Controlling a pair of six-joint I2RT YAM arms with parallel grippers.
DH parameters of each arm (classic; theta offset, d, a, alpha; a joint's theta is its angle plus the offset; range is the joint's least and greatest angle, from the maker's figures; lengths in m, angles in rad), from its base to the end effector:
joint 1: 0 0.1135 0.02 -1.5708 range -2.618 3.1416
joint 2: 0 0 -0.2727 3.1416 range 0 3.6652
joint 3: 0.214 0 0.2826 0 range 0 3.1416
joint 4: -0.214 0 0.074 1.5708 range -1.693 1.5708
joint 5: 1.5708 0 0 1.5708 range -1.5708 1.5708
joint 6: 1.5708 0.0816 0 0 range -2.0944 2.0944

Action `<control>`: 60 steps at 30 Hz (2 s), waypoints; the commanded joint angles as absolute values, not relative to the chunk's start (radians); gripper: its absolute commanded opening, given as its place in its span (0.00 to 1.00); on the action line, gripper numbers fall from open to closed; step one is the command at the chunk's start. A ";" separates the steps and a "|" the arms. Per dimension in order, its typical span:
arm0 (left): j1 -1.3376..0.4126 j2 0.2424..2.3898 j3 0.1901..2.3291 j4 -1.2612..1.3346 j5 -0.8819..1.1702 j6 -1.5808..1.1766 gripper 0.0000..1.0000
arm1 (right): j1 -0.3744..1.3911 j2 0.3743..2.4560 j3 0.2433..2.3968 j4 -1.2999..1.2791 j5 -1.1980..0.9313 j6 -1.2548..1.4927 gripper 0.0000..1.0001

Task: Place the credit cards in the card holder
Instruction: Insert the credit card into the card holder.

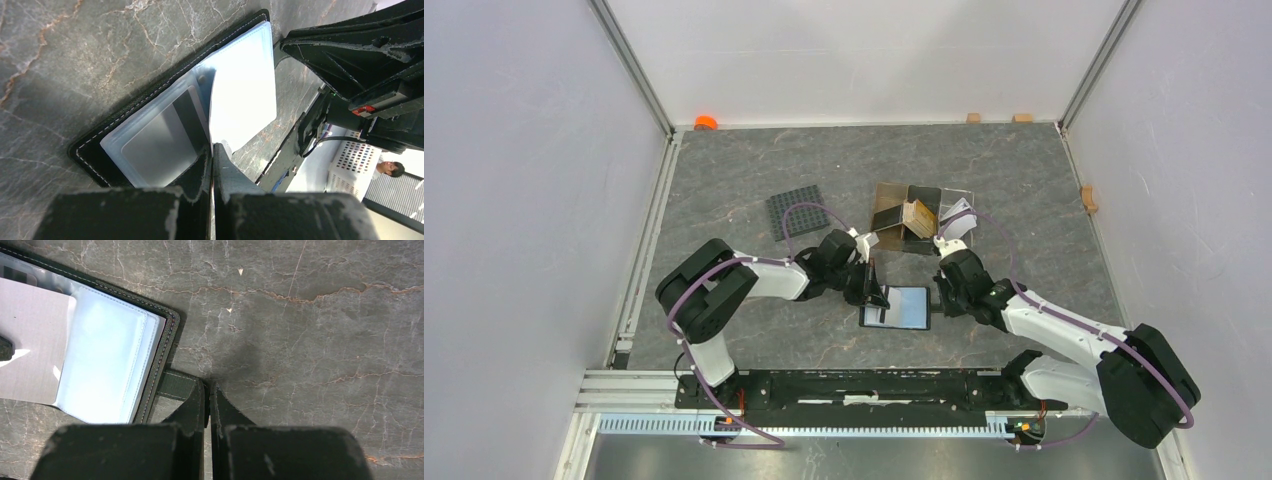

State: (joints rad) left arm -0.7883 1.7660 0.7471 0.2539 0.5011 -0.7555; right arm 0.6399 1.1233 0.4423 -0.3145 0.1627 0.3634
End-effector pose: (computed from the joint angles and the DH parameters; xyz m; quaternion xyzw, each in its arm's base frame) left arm 0.2357 -0.2927 0.0765 0.1118 0.8895 -0.4284 0.1131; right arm 0.1991 0.1318 0.1025 -0.1089 0.9498 0.0676 0.2854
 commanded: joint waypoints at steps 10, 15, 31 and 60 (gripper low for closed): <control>-0.781 1.819 0.717 0.263 0.455 -0.679 0.02 | 0.662 1.146 0.450 -0.325 0.176 0.381 0.00; -0.781 1.824 0.691 0.341 0.464 -0.694 0.02 | 0.673 1.155 0.453 -0.319 0.174 0.388 0.00; -0.781 1.818 0.600 0.532 0.444 -0.768 0.02 | 0.716 1.182 0.459 -0.315 0.184 0.411 0.00; -0.819 1.885 0.535 0.817 0.436 -0.936 0.02 | 0.760 1.215 0.462 -0.313 0.193 0.433 0.00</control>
